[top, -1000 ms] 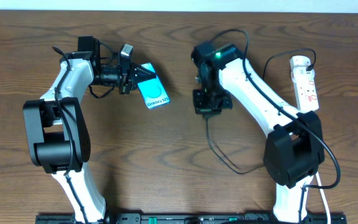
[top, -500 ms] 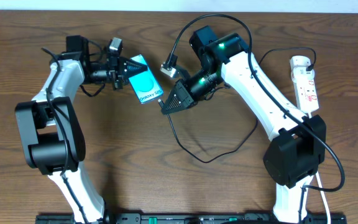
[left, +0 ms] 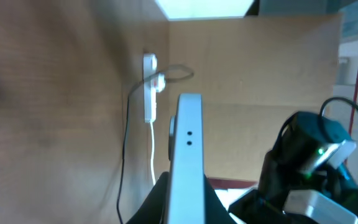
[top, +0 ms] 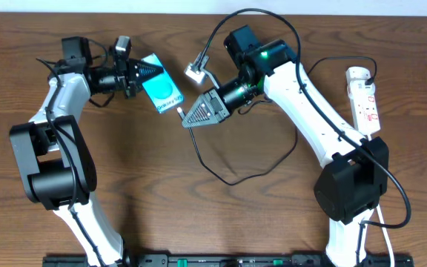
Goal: Plug charger to phone and switch on socket
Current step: 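Lift the cable plug with the right gripper toward the phone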
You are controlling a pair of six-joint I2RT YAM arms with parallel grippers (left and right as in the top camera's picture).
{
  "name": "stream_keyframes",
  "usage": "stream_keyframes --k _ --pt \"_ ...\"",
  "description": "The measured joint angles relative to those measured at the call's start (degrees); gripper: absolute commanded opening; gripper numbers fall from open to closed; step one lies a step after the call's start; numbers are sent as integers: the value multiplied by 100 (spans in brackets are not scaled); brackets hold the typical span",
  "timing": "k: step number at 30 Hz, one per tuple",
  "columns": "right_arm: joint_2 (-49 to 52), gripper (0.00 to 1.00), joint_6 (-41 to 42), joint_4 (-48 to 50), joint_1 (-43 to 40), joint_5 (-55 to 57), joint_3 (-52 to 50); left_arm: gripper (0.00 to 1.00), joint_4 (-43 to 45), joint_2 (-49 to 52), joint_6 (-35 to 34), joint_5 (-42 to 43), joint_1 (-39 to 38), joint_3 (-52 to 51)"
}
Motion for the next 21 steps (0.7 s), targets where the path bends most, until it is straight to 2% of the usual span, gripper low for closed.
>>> stream_keyframes --k 4,8,11,15,21 --pt "0 1 407 415 -15 -79 2 7 1596 0 -1228 22 2 -28" --pt "0 1 741 675 -140 -131 2 7 3622 0 -2863 85 2 -46" --pt "0 1 986 798 -269 -138 2 7 4544 0 -3816 107 2 -42" --pt "0 1 1539 1314 -367 -214 2 8 5195 0 -4870 129 2 -44" --pt "0 1 2669 2299 -365 -470 7 7 5294 0 -5355 133 2 -44"
